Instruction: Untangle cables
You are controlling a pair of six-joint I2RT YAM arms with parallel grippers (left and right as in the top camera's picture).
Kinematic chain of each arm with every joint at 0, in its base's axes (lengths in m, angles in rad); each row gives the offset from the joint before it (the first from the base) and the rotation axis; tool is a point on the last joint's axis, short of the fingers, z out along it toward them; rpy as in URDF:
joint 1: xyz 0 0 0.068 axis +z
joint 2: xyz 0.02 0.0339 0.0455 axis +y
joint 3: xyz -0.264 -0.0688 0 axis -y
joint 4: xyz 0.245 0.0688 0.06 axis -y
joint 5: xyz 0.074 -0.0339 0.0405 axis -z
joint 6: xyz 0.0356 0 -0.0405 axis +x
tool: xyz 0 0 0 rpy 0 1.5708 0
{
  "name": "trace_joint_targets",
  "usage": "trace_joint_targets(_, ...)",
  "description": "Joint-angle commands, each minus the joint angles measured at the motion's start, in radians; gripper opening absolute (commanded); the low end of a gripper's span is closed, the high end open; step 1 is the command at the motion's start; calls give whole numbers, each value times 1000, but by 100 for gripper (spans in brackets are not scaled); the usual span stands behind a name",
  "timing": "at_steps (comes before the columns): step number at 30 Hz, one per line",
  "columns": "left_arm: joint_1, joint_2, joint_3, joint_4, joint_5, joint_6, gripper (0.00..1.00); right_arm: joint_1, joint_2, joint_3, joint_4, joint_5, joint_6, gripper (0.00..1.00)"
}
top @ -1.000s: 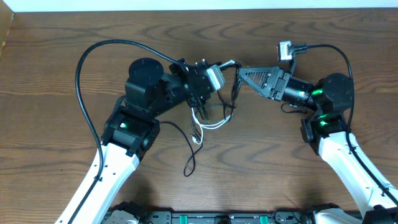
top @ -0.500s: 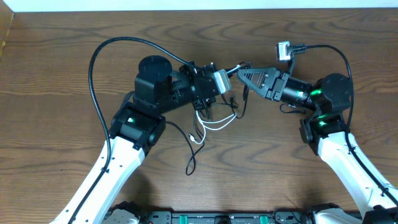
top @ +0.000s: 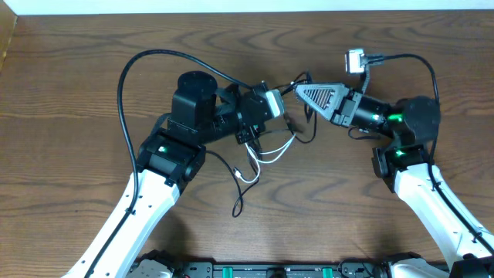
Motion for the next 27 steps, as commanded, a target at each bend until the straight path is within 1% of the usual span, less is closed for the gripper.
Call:
trace_joint_targets(1, -4, -2, 15, -47, -6, 6, 8, 6, -2, 6, 132, -50, -20, 1)
trace_joint_targets(5, -4, -2, 15, -113, 1, 6, 8, 6, -2, 6, 268, -83, -20, 1)
trace_joint_targets(11, -4, 3, 15, -248, -8, 6, 8, 6, -3, 6, 310, -99, -20, 1)
trace_joint_targets(14, -4, 11, 15, -328, -76, 6, 8, 6, -2, 6, 328, -105, -20, 1)
trace_joint_targets(21, -4, 16, 15, -513, -321, 6, 7, 6, -2, 6, 353, -111, -20, 1)
trace_joint_targets(27, 1, 19, 15, -609, -378, 5, 8, 0, -2, 6, 352, -110, -19, 1)
